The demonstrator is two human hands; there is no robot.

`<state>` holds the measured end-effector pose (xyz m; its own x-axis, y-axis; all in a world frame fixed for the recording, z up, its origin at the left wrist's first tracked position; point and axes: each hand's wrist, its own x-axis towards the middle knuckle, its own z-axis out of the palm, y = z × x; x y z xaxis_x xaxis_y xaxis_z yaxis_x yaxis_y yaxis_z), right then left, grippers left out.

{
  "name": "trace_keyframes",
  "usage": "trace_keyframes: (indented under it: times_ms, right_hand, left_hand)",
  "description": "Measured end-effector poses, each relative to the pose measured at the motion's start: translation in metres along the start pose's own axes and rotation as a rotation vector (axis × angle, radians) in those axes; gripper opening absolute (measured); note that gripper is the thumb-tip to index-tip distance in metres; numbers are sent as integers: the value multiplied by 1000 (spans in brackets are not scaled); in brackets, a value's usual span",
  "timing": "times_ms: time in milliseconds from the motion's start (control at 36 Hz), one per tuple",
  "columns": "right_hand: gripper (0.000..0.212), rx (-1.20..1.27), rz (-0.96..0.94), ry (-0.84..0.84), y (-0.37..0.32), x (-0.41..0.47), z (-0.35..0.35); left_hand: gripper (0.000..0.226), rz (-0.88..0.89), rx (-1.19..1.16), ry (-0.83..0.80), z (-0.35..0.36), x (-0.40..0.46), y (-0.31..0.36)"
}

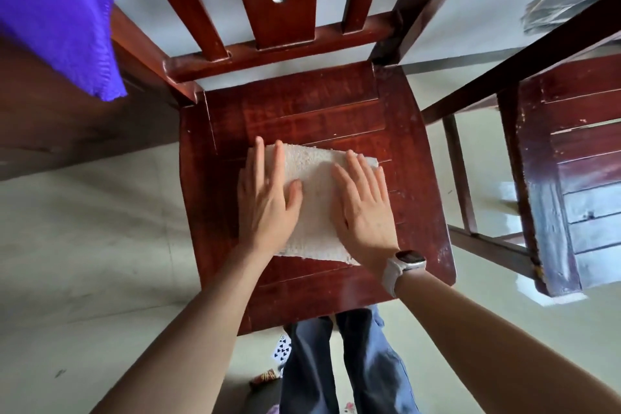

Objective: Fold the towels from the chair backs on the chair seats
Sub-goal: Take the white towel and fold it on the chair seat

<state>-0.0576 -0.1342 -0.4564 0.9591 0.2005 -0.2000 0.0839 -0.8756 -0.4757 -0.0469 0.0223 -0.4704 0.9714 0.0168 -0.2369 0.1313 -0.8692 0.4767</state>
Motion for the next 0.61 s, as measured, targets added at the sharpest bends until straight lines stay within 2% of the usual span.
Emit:
trace_keyframes:
  times_ms: [56,111,222,333,444,556,611]
  right_hand:
    - [47,96,181,105,0,-11,-5]
    - [45,280,441,156,-2,-19,-6]
    - [22,716,828,223,-9,-15,-4]
    - [25,885,1070,140,-13,-2,-1]
    - [20,1130,1086,62,-9,2,-12]
    - [11,1268,1026,-4,-11,-13,-30]
    - [9,1289,983,17,-13,-24,-44]
  left_hand:
    - [57,-122,-101,78,-6,-8,2]
    - [53,-277,-203,91,-10,-13,2]
    - [51,-585,-544,-54,-22,-5,-5]
    - [31,-636,-770,-196,-38,9,-8]
    - [19,-602,-826,-250,-52,6,-3]
    - [21,-563,-813,-156,-67,-7,9]
    - [21,-517,-828,-115,-78,-14,20]
